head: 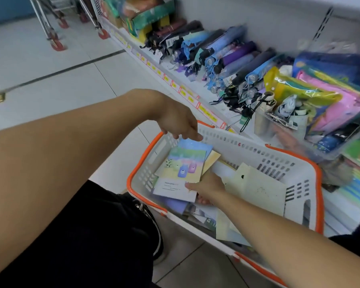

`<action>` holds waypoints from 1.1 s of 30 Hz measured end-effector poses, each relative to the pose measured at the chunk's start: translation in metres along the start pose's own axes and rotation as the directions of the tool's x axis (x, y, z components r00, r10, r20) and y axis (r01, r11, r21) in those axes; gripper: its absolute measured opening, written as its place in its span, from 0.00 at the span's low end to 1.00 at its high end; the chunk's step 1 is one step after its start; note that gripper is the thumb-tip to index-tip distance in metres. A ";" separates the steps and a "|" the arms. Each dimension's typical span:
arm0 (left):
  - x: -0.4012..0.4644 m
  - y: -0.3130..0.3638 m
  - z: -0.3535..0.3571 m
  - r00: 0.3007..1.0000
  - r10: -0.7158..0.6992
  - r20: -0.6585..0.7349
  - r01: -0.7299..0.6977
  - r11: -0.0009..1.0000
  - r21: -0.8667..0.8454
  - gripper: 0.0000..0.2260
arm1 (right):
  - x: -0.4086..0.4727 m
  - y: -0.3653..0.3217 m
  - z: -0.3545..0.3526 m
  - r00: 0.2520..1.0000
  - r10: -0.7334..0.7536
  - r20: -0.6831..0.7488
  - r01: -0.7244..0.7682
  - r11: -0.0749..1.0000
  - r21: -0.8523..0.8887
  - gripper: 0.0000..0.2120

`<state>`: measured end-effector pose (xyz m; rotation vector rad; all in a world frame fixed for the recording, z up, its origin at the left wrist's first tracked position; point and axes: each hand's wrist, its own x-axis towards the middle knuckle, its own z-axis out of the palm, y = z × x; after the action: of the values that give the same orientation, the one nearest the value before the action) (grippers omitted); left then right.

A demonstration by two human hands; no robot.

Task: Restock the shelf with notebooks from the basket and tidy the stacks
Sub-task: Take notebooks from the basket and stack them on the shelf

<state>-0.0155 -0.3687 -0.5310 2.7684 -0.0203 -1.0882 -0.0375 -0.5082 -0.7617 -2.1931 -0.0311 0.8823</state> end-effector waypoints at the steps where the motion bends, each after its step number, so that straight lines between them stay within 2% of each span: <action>1: 0.002 -0.001 0.002 1.000 0.001 0.007 -0.001 1.000 0.010 0.20 | 0.002 -0.001 0.003 1.000 0.005 -0.002 -0.005 0.999 0.034 0.21; 4: 0.007 -0.012 0.009 0.997 -0.031 0.067 0.027 0.997 0.072 0.21 | 0.005 -0.016 -0.009 0.990 0.111 0.091 -0.115 0.992 0.044 0.08; 6: 0.008 -0.025 0.009 0.995 -0.054 0.086 0.048 0.996 0.071 0.21 | 0.002 -0.028 -0.035 0.975 0.137 0.174 -0.143 0.989 0.023 0.07; 7: 0.008 -0.033 0.007 0.994 -0.070 0.083 0.067 0.997 0.039 0.21 | 0.000 -0.033 -0.049 0.970 0.125 0.207 -0.142 0.988 0.067 0.07; 10: 0.005 -0.057 -0.005 0.979 -0.194 0.055 0.199 0.975 -0.102 0.29 | -0.005 -0.044 -0.087 0.978 0.016 0.207 -0.093 0.924 0.371 0.04; 13: -0.002 -0.075 -0.012 0.950 -0.310 0.046 0.312 0.923 -0.224 0.41 | -0.009 -0.057 -0.103 0.980 -0.132 0.149 0.003 0.758 0.652 0.08; 14: -0.005 -0.078 -0.012 0.952 -0.300 0.062 0.304 0.901 -0.309 0.41 | -0.012 -0.065 -0.103 0.974 -0.172 0.147 0.017 0.704 0.710 0.11; 16: -0.006 -0.079 -0.010 0.975 -0.214 0.064 0.214 0.814 -0.541 0.32 | -0.017 -0.082 -0.096 0.948 -0.265 0.177 0.049 0.669 0.742 0.13; 18: -0.005 -0.077 -0.011 0.985 -0.173 0.002 0.125 0.703 -0.700 0.19 | -0.014 -0.091 -0.083 0.936 -0.289 0.199 0.064 0.697 0.714 0.14; 19: -0.004 -0.076 -0.014 0.982 -0.186 -0.040 0.105 0.704 -0.702 0.15 | -0.009 -0.090 -0.075 0.953 -0.239 0.185 0.056 0.740 0.670 0.19; 20: -0.003 -0.077 -0.017 0.974 -0.211 -0.080 0.106 0.741 -0.664 0.13 | -0.001 -0.084 -0.064 0.981 -0.155 0.120 0.059 0.817 0.573 0.25; 21: -0.003 -0.076 -0.020 0.967 -0.231 -0.112 0.117 0.786 -0.608 0.12 | 0.010 -0.073 -0.054 0.996 -0.084 0.003 0.076 0.910 0.407 0.29; 23: -0.007 -0.074 -0.024 0.961 -0.249 -0.123 0.150 0.839 -0.524 0.11 | 0.032 -0.045 -0.033 0.971 -0.047 -0.234 0.063 0.996 0.060 0.31; 24: -0.010 -0.075 -0.025 0.963 -0.248 -0.107 0.162 0.848 -0.504 0.11 | 0.037 -0.034 -0.026 0.967 -0.021 -0.254 0.020 1.000 -0.005 0.32; 27: -0.015 -0.076 -0.028 0.967 -0.242 -0.079 0.188 0.888 -0.421 0.09 | 0.047 -0.020 -0.011 0.970 0.083 -0.227 -0.089 0.996 -0.020 0.43; 28: -0.014 -0.077 -0.030 0.965 -0.248 -0.089 0.193 0.894 -0.405 0.08 | 0.052 -0.017 -0.010 0.968 0.092 -0.235 -0.099 0.995 -0.018 0.42; 31: -0.009 -0.078 -0.034 0.959 -0.263 -0.109 0.203 0.900 -0.387 0.08 | 0.061 -0.016 -0.012 0.967 0.083 -0.242 -0.081 0.997 0.020 0.26; 33: -0.006 -0.079 -0.035 0.961 -0.259 -0.100 0.201 0.898 -0.393 0.09 | 0.069 -0.012 -0.019 0.971 0.071 -0.229 -0.052 0.995 0.089 0.19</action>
<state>0.0006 -0.2855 -0.5141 2.5281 0.4978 -0.8186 0.0294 -0.4923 -0.7858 -2.2158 0.1849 0.6433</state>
